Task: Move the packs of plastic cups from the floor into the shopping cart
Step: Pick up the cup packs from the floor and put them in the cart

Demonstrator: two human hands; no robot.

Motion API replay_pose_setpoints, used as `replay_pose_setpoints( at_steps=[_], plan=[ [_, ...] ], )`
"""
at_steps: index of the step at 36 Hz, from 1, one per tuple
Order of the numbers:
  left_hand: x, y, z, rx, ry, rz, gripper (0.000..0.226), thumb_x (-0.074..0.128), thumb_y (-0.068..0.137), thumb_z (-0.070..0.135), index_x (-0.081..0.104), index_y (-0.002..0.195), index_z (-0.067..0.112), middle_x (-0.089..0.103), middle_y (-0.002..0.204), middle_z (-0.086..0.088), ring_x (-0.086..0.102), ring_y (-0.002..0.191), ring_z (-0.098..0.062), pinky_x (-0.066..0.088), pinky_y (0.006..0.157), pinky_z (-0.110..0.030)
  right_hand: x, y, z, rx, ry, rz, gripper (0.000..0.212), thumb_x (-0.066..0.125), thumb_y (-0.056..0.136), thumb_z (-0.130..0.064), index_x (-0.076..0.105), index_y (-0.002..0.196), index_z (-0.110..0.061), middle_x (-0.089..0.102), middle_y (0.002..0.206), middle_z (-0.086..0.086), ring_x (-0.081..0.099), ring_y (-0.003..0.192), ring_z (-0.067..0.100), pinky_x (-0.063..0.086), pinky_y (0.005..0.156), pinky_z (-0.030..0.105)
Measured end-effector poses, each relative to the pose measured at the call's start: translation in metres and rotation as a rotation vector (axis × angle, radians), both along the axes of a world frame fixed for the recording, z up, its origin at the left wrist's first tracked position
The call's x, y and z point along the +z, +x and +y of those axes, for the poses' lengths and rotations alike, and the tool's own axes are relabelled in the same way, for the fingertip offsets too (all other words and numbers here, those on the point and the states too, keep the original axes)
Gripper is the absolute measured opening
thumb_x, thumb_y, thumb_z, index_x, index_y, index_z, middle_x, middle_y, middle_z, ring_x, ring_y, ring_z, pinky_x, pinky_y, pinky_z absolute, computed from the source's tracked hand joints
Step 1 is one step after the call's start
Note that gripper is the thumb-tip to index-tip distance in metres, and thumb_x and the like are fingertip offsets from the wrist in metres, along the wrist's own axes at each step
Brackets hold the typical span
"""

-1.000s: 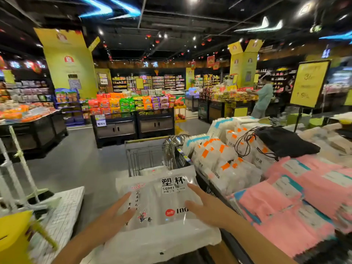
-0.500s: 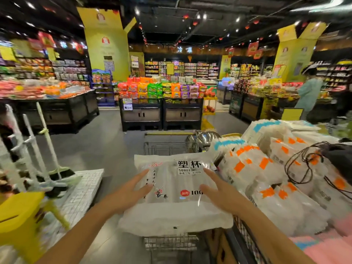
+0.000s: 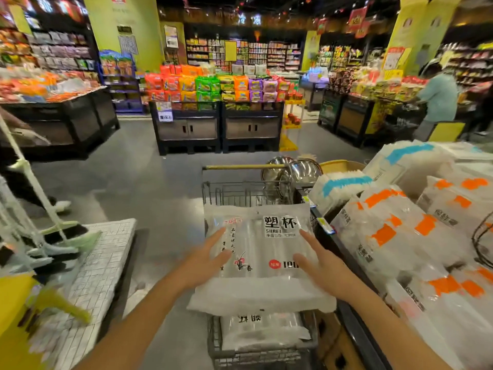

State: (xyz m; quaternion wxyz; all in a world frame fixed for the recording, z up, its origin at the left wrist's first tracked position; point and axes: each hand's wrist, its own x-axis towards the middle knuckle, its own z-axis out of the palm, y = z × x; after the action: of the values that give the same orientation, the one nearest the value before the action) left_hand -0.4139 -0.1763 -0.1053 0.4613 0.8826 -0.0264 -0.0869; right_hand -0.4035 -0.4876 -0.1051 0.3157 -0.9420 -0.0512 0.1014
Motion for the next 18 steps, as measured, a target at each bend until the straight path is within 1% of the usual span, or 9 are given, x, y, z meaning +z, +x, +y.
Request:
replay_pose_setpoints(
  at_steps=[2, 4, 6, 9, 11, 14, 15, 16, 18],
  plan=[
    [-0.016, 0.022, 0.004, -0.016, 0.012, 0.03, 0.062, 0.049, 0.09, 0.062, 0.019, 0.144, 0.06, 0.027, 0.158, 0.008, 0.031, 0.143, -0.015, 0.028, 0.106, -0.026, -0.013, 0.014, 0.004, -0.018, 0.003, 0.035, 0.071, 0.048, 0.104, -0.059, 0.011, 0.164, -0.05, 0.068, 0.137, 0.015, 0.07, 0.113, 0.025, 0.045, 0.084, 0.031],
    [-0.035, 0.042, 0.006, -0.021, 0.022, 0.063, 0.063, 0.049, 0.085, 0.069, 0.018, 0.14, 0.066, 0.029, 0.158, 0.005, 0.032, 0.143, -0.019, 0.029, 0.111, -0.031, -0.03, 0.029, 0.005, -0.038, 0.017, 0.054, 0.072, 0.049, 0.104, -0.059, 0.01, 0.164, -0.051, 0.061, 0.147, 0.014, 0.067, 0.121, 0.028, 0.044, 0.089, 0.033],
    [-0.055, 0.057, 0.002, -0.014, 0.034, 0.094, 0.062, 0.049, 0.089, 0.065, 0.018, 0.143, 0.063, 0.036, 0.154, 0.003, 0.037, 0.14, -0.021, 0.03, 0.11, -0.033, -0.046, 0.042, 0.004, -0.061, 0.009, 0.081, 0.073, 0.05, 0.103, -0.059, 0.008, 0.163, -0.053, 0.064, 0.142, 0.016, 0.07, 0.115, 0.03, 0.051, 0.092, 0.038],
    [-0.084, 0.073, -0.004, -0.013, 0.069, 0.146, 0.06, 0.047, 0.094, 0.058, 0.014, 0.144, 0.063, 0.053, 0.139, -0.012, 0.049, 0.129, -0.027, 0.038, 0.104, -0.034, -0.074, 0.06, 0.002, -0.067, -0.006, 0.126, 0.074, 0.051, 0.105, -0.055, 0.007, 0.164, -0.05, 0.064, 0.138, 0.021, 0.067, 0.119, 0.036, 0.052, 0.1, 0.045],
    [-0.108, 0.082, -0.009, -0.013, 0.048, 0.172, 0.06, 0.048, 0.095, 0.055, 0.01, 0.14, 0.068, 0.055, 0.131, -0.011, 0.051, 0.122, -0.023, 0.039, 0.104, -0.033, -0.1, 0.072, -0.002, -0.069, 0.005, 0.162, 0.075, 0.051, 0.105, -0.053, 0.006, 0.164, -0.05, 0.063, 0.136, 0.017, 0.067, 0.117, 0.03, 0.051, 0.092, 0.038],
    [-0.148, 0.096, -0.018, -0.012, 0.066, 0.207, 0.06, 0.048, 0.092, 0.056, 0.005, 0.13, 0.075, 0.056, 0.132, -0.016, 0.052, 0.123, -0.025, 0.04, 0.097, -0.026, -0.144, 0.09, -0.011, -0.051, 0.034, 0.192, 0.076, 0.054, 0.105, -0.05, 0.006, 0.164, -0.05, 0.066, 0.108, 0.005, 0.069, 0.084, 0.014, 0.052, 0.074, 0.023],
    [-0.164, 0.1, -0.02, -0.007, 0.051, 0.231, 0.061, 0.049, 0.093, 0.054, 0.005, 0.132, 0.072, 0.054, 0.138, -0.015, 0.053, 0.12, -0.023, 0.039, 0.095, -0.023, -0.159, 0.097, -0.014, -0.045, 0.039, 0.217, 0.076, 0.055, 0.105, -0.048, 0.006, 0.163, -0.05, 0.063, 0.098, 0.0, 0.065, 0.074, 0.009, 0.048, 0.067, 0.018],
    [-0.174, 0.103, -0.024, -0.004, 0.04, 0.234, 0.062, 0.049, 0.094, 0.053, 0.006, 0.135, 0.067, 0.046, 0.148, -0.007, 0.05, 0.124, -0.018, 0.038, 0.099, -0.023, -0.173, 0.103, -0.016, -0.032, 0.037, 0.237, 0.077, 0.056, 0.105, -0.047, 0.003, 0.162, -0.051, 0.058, 0.093, -0.006, 0.063, 0.072, 0.006, 0.046, 0.066, 0.015],
    [-0.191, 0.107, -0.034, 0.004, 0.031, 0.234, 0.064, 0.049, 0.093, 0.056, 0.005, 0.139, 0.064, 0.025, 0.158, 0.012, 0.028, 0.143, -0.011, 0.026, 0.117, -0.036, -0.207, 0.113, -0.021, -0.007, 0.054, 0.284, 0.078, 0.056, 0.104, -0.05, -0.001, 0.155, -0.061, 0.059, 0.101, -0.009, 0.065, 0.092, 0.004, 0.046, 0.079, 0.012]
  ],
)
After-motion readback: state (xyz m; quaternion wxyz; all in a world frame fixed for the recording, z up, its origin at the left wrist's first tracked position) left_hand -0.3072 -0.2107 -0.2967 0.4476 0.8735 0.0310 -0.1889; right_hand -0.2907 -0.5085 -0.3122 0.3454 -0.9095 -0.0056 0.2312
